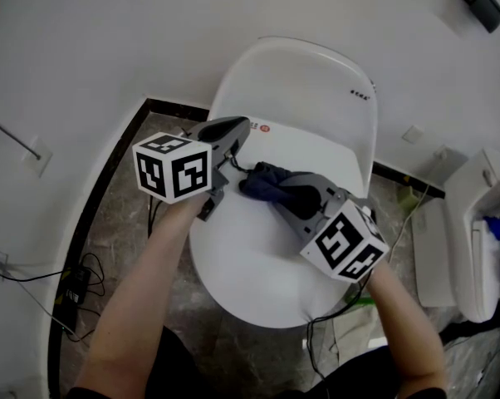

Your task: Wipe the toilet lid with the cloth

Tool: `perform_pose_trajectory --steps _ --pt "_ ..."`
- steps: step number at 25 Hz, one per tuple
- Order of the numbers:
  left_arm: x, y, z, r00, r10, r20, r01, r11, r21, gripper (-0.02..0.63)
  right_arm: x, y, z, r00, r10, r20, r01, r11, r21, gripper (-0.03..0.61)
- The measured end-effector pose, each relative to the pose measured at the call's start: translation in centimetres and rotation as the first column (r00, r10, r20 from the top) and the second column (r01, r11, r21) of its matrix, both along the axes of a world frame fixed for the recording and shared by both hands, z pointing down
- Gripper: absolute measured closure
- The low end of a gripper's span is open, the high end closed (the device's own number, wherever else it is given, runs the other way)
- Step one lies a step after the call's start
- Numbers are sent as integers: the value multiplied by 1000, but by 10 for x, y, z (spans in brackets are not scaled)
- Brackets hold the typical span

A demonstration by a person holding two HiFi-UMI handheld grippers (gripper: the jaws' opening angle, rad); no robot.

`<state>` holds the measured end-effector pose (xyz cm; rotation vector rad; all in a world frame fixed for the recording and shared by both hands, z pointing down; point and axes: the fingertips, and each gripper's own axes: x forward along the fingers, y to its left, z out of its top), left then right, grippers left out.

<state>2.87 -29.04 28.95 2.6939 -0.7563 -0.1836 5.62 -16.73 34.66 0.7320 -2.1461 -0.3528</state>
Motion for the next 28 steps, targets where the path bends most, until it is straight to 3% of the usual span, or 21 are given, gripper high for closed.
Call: perform_pose_trajectory --steps 28 --pt "-1 -1 0 1000 -14 0 14 1000 -2 600 -31 99 4 997 -72 18 73 996 -44 511"
